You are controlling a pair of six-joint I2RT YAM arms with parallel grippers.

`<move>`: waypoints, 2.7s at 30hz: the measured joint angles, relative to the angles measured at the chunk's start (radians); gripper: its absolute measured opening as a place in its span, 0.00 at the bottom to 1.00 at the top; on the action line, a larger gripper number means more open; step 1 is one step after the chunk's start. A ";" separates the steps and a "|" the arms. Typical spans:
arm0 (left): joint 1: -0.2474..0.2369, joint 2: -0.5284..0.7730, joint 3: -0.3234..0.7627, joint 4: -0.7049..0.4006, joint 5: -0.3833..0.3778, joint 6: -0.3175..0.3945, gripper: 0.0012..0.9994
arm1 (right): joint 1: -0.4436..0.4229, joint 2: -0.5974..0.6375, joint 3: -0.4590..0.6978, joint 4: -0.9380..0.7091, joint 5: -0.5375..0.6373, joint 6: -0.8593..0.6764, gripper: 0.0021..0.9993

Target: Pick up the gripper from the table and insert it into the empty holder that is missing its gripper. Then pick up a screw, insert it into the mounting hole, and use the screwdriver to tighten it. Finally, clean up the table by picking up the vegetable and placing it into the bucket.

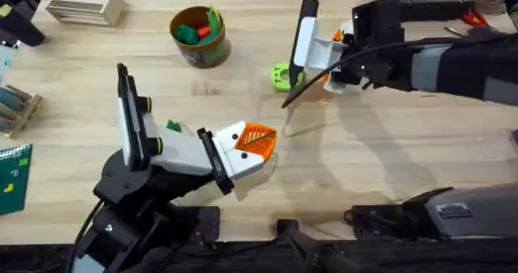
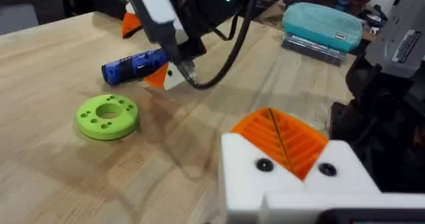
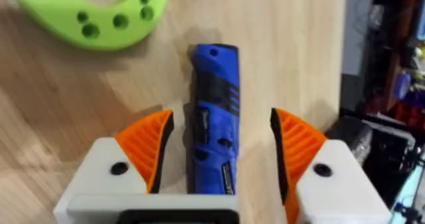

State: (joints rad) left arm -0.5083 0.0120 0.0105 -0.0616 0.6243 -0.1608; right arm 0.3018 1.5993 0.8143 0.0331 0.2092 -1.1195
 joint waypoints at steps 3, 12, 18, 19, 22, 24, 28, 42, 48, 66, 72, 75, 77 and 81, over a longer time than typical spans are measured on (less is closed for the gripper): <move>0.000 0.000 0.000 0.000 0.000 0.000 0.00 | 0.032 -0.052 0.000 -0.013 0.036 0.072 0.83; 0.000 0.000 0.000 0.000 -0.001 0.004 0.96 | 0.082 -0.212 0.000 -0.013 0.083 0.385 0.83; 0.000 0.000 0.000 0.020 -0.061 0.003 0.99 | 0.167 -0.283 0.000 -0.015 0.090 0.600 0.83; 0.000 0.000 0.002 0.018 -0.080 0.001 0.99 | 0.176 -0.283 0.000 -0.016 0.090 0.605 0.83; 0.000 0.003 0.053 -0.082 -0.170 -0.030 0.99 | 0.201 -0.283 0.000 -0.016 0.089 0.619 0.83; 0.000 0.085 0.249 -0.267 -0.317 -0.055 0.99 | 0.221 -0.283 0.000 -0.016 0.089 0.626 0.83; 0.000 0.261 0.515 -0.513 -0.477 -0.063 0.99 | 0.222 -0.283 0.000 -0.016 0.090 0.626 0.83; 0.004 0.926 1.064 -1.085 -0.698 -0.095 0.99 | 0.222 -0.283 0.000 -0.020 0.090 0.627 0.83; 0.114 0.986 1.030 -1.133 -0.791 -0.344 0.99 | 0.222 -0.283 0.000 -0.056 0.090 0.629 0.83; 0.456 1.068 0.632 -0.912 -0.777 -0.441 0.99 | 0.222 -0.349 0.000 -0.096 0.090 0.630 0.83; 0.469 1.164 0.632 -0.910 -0.768 -0.433 0.85 | 0.218 -0.349 0.000 -0.096 0.090 0.630 0.83; 0.469 1.194 0.633 -0.910 -0.758 -0.431 0.22 | 0.192 -0.349 0.000 -0.096 0.090 0.630 0.83; 0.469 1.193 0.634 -0.913 -0.758 -0.435 0.03 | 0.182 -0.349 0.000 -0.096 0.090 0.630 0.83; 0.469 1.194 0.662 -0.943 -0.748 -0.445 0.02 | 0.173 -0.349 0.000 -0.096 0.090 0.630 0.83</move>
State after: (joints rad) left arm -0.0395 1.2057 0.6721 -1.0046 -0.1236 -0.6054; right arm 0.4751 1.2503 0.8143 -0.0628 0.2993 -0.4898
